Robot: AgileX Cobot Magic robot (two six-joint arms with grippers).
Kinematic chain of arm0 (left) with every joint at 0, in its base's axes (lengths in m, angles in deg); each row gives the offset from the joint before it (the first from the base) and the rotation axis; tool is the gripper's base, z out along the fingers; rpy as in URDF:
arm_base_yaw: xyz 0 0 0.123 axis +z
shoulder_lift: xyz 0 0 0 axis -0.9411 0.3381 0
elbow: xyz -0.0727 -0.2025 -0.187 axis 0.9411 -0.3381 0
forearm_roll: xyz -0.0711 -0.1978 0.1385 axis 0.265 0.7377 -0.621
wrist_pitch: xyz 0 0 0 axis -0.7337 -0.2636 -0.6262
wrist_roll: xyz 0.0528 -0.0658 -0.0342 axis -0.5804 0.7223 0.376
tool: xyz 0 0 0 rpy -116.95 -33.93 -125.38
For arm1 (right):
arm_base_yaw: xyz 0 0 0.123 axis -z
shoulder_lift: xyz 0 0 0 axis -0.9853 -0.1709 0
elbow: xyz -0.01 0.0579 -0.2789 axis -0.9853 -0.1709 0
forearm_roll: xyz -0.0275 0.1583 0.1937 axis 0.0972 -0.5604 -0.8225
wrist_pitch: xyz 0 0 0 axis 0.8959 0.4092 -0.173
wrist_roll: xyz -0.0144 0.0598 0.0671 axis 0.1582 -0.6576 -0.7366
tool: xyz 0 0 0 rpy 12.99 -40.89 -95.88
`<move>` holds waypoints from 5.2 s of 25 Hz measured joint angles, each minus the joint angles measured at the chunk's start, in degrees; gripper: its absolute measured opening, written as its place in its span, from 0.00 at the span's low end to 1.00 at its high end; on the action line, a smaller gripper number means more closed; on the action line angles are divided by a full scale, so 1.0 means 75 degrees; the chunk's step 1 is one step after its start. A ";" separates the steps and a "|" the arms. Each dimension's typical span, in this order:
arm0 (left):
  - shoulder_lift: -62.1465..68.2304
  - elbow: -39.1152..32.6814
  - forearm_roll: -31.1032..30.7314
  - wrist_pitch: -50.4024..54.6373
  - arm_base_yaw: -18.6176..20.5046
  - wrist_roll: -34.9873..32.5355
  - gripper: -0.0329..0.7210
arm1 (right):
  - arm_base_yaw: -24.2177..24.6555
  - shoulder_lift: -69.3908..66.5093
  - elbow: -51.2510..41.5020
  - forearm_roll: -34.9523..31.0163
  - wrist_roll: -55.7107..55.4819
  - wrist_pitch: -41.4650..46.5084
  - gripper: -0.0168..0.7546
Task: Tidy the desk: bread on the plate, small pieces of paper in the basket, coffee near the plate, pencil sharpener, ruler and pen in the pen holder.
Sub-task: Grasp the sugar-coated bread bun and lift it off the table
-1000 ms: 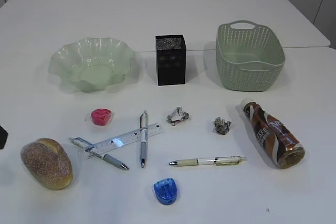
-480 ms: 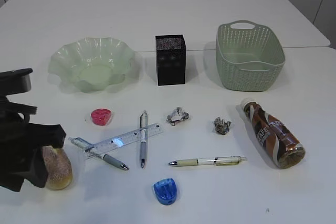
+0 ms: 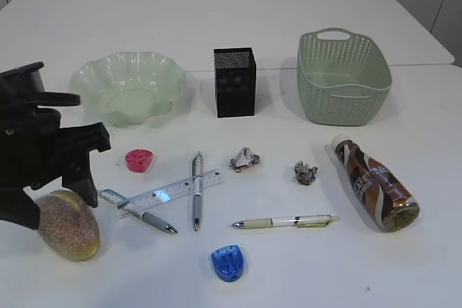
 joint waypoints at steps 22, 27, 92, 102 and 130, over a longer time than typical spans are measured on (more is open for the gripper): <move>0.1278 0.0000 -0.0566 -0.0477 0.0000 0.2335 0.70 | -0.0032 0.0000 0.0000 0.0000 0.0000 0.0000 0.50; 0.1552 0.0000 -0.0552 -0.0584 0.0000 0.2771 0.70 | -0.0032 0.0000 0.0000 0.0000 0.0000 0.0000 0.50; 0.2830 0.0094 -0.0932 -0.1453 0.0744 0.1849 0.72 | -0.0183 0.0000 0.0000 0.0000 -0.0015 0.0000 0.50; 0.2830 0.0375 -0.1398 -0.1356 0.0776 0.1154 0.82 | -0.0183 0.0000 0.0000 0.0000 -0.0015 0.0000 0.50; 0.2966 0.0625 -0.2043 -0.1679 0.0776 0.1136 0.53 | -0.0183 0.0000 0.0000 -0.0034 -0.0015 0.0000 0.50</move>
